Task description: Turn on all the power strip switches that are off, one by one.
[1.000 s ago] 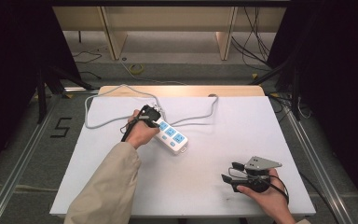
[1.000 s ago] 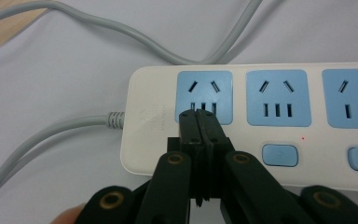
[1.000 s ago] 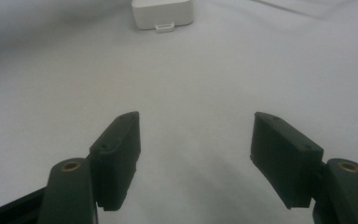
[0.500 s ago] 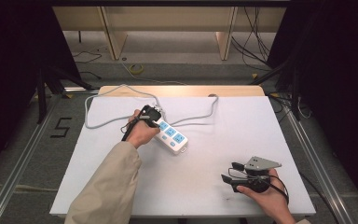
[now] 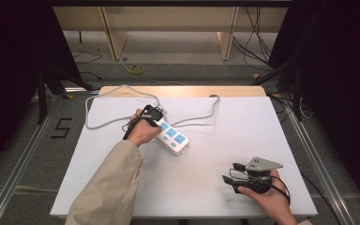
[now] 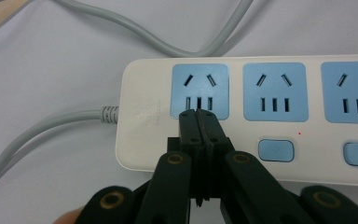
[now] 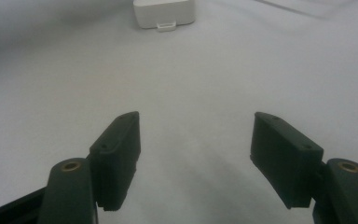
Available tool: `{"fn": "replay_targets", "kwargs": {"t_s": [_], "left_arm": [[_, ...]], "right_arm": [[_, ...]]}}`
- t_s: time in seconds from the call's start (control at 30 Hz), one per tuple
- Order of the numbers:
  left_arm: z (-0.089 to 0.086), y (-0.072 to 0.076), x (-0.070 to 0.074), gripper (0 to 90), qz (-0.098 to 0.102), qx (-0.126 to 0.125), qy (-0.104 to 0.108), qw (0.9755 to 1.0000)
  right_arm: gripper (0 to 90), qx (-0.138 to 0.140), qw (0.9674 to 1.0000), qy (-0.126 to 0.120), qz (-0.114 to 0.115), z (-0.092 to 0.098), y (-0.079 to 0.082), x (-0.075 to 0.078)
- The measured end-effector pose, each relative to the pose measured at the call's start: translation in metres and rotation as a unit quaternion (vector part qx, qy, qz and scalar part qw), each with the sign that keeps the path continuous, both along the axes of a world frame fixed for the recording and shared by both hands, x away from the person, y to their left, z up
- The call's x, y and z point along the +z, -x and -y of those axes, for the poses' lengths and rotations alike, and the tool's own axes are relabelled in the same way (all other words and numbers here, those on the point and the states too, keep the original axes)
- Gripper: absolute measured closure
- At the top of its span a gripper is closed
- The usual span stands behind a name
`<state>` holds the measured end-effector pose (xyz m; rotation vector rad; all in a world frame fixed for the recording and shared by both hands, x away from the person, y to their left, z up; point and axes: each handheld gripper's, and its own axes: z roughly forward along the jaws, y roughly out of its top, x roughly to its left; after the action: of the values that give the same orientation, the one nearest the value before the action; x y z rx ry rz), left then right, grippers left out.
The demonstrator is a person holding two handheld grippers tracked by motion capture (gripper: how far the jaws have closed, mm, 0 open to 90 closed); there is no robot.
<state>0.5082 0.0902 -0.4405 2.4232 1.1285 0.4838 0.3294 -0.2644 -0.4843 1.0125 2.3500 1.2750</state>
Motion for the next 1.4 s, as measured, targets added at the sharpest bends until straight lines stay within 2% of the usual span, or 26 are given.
{"fn": "replay_targets", "kwargs": {"t_s": [0.17,0.33,0.63,0.87,1.27,1.3,1.4], "left_arm": [[-0.0003,0.0009,0.0005,89.9,-0.007,-0.006,0.002,1.0000],[0.0010,0.0007,-0.0007,89.9,-0.003,-0.005,0.002,1.0000],[0.0001,0.0001,-0.0017,90.0,-0.008,-0.001,0.007,0.9999],[0.0011,0.0007,-0.0024,90.0,-0.004,-0.007,-0.001,1.0000],[0.0016,0.0009,-0.0041,90.0,-0.008,-0.003,-0.002,1.0000],[0.0015,0.0011,-0.0046,90.0,-0.009,-0.004,0.009,0.9999],[0.0034,0.0026,-0.0057,90.0,0.000,-0.008,0.006,0.9999]], "right_arm": [[33.8,-0.001,1.0000,-0.001,0.000,0.0000,0.0001,0.0003],[33.7,-0.001,1.0000,-0.002,0.000,-0.0001,0.0002,0.0001],[33.7,0.000,1.0000,-0.002,0.000,0.0001,0.0006,0.0003],[33.7,0.000,1.0000,-0.002,0.000,-0.0002,0.0006,0.0001],[33.5,0.000,1.0000,-0.003,0.000,-0.0006,0.0009,0.0000],[33.4,0.001,1.0000,-0.002,0.000,-0.0006,0.0009,0.0000],[33.3,0.002,1.0000,-0.003,0.000,-0.0006,0.0012,0.0000]]}}
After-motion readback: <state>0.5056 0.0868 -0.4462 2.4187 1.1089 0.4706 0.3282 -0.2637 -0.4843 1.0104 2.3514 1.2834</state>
